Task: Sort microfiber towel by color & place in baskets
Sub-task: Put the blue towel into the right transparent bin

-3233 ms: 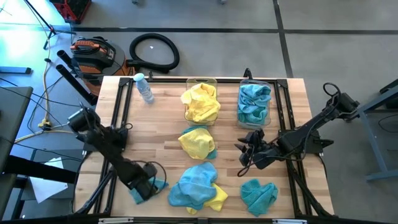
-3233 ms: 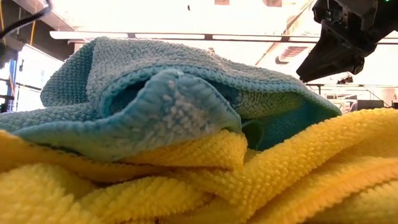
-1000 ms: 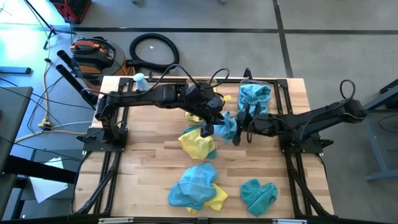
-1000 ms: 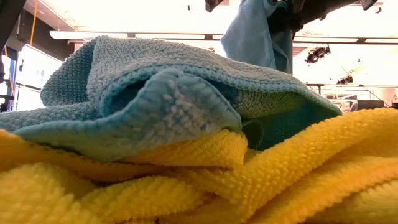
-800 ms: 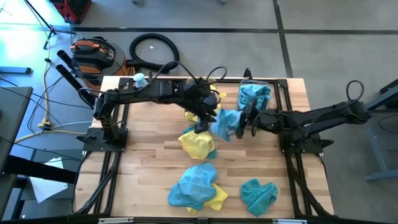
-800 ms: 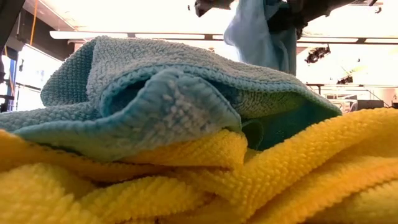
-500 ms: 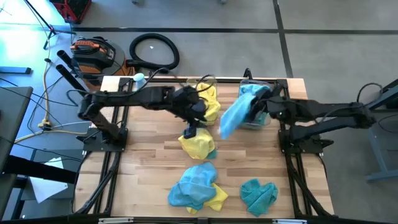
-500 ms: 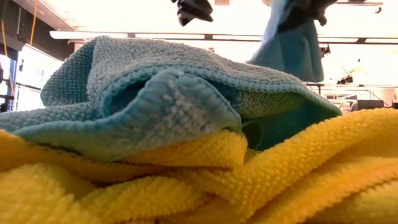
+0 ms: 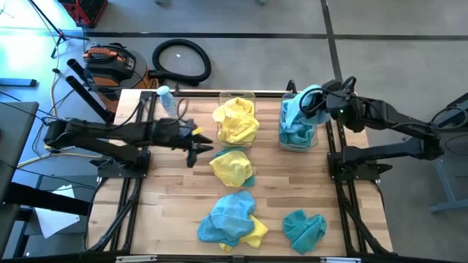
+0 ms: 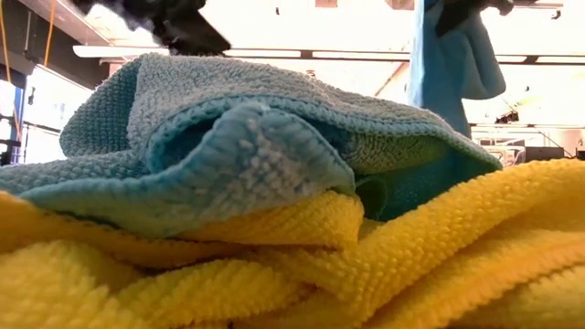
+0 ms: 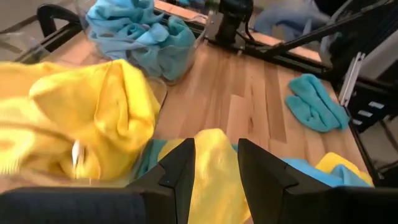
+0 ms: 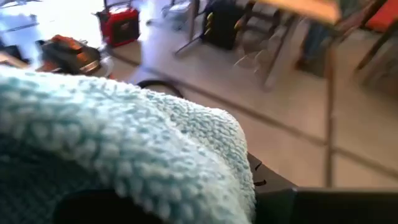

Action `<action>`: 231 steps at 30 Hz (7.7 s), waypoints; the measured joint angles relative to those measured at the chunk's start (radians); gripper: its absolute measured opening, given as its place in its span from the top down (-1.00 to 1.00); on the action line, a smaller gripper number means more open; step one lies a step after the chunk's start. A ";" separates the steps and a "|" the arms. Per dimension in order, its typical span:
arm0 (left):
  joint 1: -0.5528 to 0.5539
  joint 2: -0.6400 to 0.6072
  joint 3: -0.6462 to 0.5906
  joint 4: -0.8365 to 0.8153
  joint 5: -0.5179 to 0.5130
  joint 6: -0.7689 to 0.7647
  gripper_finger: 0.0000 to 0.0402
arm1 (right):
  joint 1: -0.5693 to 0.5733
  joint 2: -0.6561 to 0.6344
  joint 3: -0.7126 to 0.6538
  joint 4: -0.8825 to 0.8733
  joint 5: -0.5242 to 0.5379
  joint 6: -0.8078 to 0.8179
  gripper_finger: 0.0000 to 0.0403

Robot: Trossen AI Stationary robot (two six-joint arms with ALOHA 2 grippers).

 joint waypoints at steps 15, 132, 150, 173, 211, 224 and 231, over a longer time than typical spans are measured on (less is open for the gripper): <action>-0.034 -0.189 -0.224 0.121 -0.094 -0.061 0.45 | -0.216 0.256 0.001 -0.231 -0.167 0.189 1.00; -0.034 -0.203 -0.223 0.084 -0.095 -0.019 0.45 | -0.481 0.232 -0.298 0.021 -0.779 0.029 0.32; -0.034 -0.202 -0.223 0.083 -0.095 -0.019 0.45 | -0.441 0.233 -0.310 0.059 -0.896 -0.069 0.34; -0.034 -0.199 -0.223 0.084 -0.095 -0.018 0.45 | -0.427 0.225 -0.310 0.030 -0.816 0.005 0.95; -0.034 -0.199 -0.223 0.067 -0.095 -0.035 0.45 | -0.375 0.428 -0.129 -0.176 -0.810 0.027 0.15; -0.034 -0.199 -0.223 0.066 -0.095 -0.035 0.45 | -0.375 0.426 0.015 -0.065 -0.670 0.025 0.15; -0.034 -0.199 -0.223 0.057 -0.095 -0.035 0.45 | -0.364 0.375 0.020 -0.199 -0.429 0.138 0.15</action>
